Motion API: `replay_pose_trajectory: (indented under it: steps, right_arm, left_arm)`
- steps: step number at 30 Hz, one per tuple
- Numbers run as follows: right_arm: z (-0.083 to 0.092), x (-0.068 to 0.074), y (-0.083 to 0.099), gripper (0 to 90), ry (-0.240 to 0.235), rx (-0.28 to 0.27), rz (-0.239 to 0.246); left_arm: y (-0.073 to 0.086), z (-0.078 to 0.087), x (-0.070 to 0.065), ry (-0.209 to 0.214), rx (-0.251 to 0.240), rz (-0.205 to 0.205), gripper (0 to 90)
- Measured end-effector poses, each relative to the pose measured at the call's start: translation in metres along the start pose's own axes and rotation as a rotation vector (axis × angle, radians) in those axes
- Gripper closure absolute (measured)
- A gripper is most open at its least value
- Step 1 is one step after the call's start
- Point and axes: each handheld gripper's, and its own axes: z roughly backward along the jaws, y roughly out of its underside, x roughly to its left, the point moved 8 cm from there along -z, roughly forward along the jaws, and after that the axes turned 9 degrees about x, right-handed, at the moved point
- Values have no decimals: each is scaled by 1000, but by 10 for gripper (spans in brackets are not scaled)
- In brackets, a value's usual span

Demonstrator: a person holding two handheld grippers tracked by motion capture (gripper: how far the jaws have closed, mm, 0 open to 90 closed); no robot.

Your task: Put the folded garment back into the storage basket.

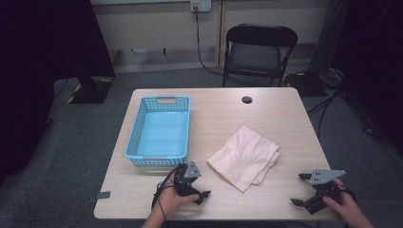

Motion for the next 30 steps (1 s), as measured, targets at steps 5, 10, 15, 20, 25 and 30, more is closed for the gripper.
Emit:
replay_pose_trajectory:
  steps: [5,10,15,20,25,30]
  right_arm:
    - [0,0,0,0,0,0,0]
    - [0,0,0,0,0,0,0]
    - [0,0,0,0,0,0,0]
    - [0,0,0,0,0,0,0]
    - [0,0,0,0,0,0,0]
    - [0,0,0,0,0,0,0]
  left_arm:
    - [-3,2,0,5,1,18,39]
    - [-12,5,-3,21,-12,15,38]
    - [-25,5,-6,37,-9,3,43]
    - [-42,5,-11,51,-16,3,54]
    - [-54,2,-12,54,-2,9,62]
    - [-67,-2,-10,59,1,15,56]
